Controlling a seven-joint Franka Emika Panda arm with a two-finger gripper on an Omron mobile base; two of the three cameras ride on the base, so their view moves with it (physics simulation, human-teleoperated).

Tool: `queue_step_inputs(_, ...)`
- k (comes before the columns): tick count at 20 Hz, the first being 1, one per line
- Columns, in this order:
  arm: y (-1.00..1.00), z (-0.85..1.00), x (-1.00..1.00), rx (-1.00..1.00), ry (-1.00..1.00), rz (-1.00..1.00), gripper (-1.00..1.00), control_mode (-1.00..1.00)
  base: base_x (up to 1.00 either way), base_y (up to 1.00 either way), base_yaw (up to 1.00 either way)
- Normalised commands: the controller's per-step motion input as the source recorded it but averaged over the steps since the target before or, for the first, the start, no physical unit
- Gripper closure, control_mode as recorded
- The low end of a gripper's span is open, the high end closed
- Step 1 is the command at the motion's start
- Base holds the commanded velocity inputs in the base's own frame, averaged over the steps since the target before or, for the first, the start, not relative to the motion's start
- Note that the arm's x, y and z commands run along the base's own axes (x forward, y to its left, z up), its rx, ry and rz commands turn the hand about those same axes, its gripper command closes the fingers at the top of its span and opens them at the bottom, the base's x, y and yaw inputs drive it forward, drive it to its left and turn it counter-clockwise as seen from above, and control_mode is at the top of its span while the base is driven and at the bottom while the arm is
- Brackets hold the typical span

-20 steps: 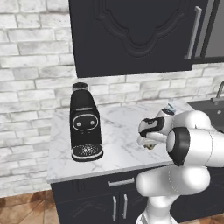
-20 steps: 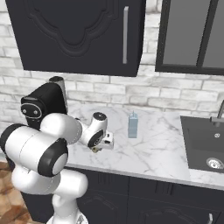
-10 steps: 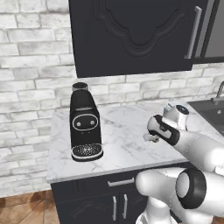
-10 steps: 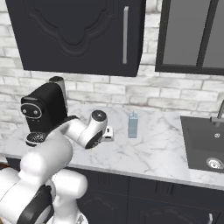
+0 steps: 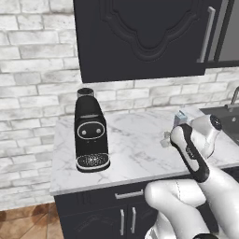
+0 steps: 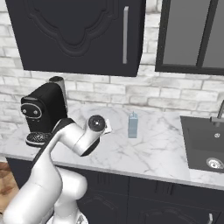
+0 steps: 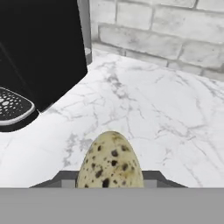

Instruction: Gather the eggs and milk located in the vicinity of the sink area and place them right next to the bowl.

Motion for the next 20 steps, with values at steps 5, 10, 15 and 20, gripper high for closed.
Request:
queue_step_inputs(5,-0.09,0.40,-0.37,0.00,-0.30,0.15,1.00,-1.00,0.00,0.00,0.00)
queue_step_inputs(10,-0.08,0.21,-0.33,0.00,-0.27,0.15,1.00,-1.00,0.00,0.00,0.00)
queue_step_inputs(15,0.00,0.35,-0.34,-0.02,-0.30,0.12,1.00,-1.00,0.00,0.00,0.00)
queue_step_inputs(20,0.00,0.36,-0.29,-0.04,-0.28,0.11,1.00,-1.00,0.00,0.00,0.00)
